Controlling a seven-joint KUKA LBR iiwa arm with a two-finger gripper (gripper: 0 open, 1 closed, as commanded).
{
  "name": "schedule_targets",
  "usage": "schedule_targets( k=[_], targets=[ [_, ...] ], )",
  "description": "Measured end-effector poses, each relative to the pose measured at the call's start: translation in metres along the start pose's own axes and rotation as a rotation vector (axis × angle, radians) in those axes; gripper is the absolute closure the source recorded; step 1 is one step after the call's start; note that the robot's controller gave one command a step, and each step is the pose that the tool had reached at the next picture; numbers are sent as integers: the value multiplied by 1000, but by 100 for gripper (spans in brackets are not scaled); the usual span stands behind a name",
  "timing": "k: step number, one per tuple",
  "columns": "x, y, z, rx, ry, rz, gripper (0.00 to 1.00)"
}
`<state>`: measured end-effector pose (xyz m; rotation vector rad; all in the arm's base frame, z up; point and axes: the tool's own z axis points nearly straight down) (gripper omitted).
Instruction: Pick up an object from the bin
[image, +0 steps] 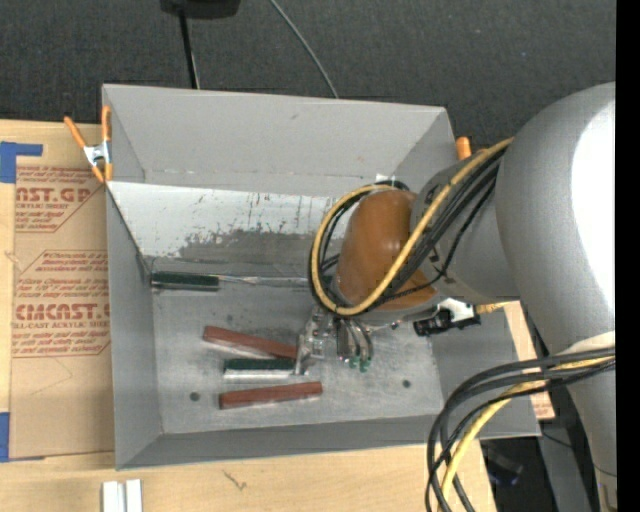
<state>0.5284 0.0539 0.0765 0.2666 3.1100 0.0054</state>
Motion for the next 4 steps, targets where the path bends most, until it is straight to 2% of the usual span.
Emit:
schedule_targets(
  k=[1, 2, 3, 4],
  targets=[
    [0, 0, 0, 0, 0, 0, 100],
    [-1, 11, -22, 5, 21, -10, 100],
    [2, 23, -71, 5, 22, -30, 100],
    [1, 21, -128, 5, 24, -31, 100]
  ],
)
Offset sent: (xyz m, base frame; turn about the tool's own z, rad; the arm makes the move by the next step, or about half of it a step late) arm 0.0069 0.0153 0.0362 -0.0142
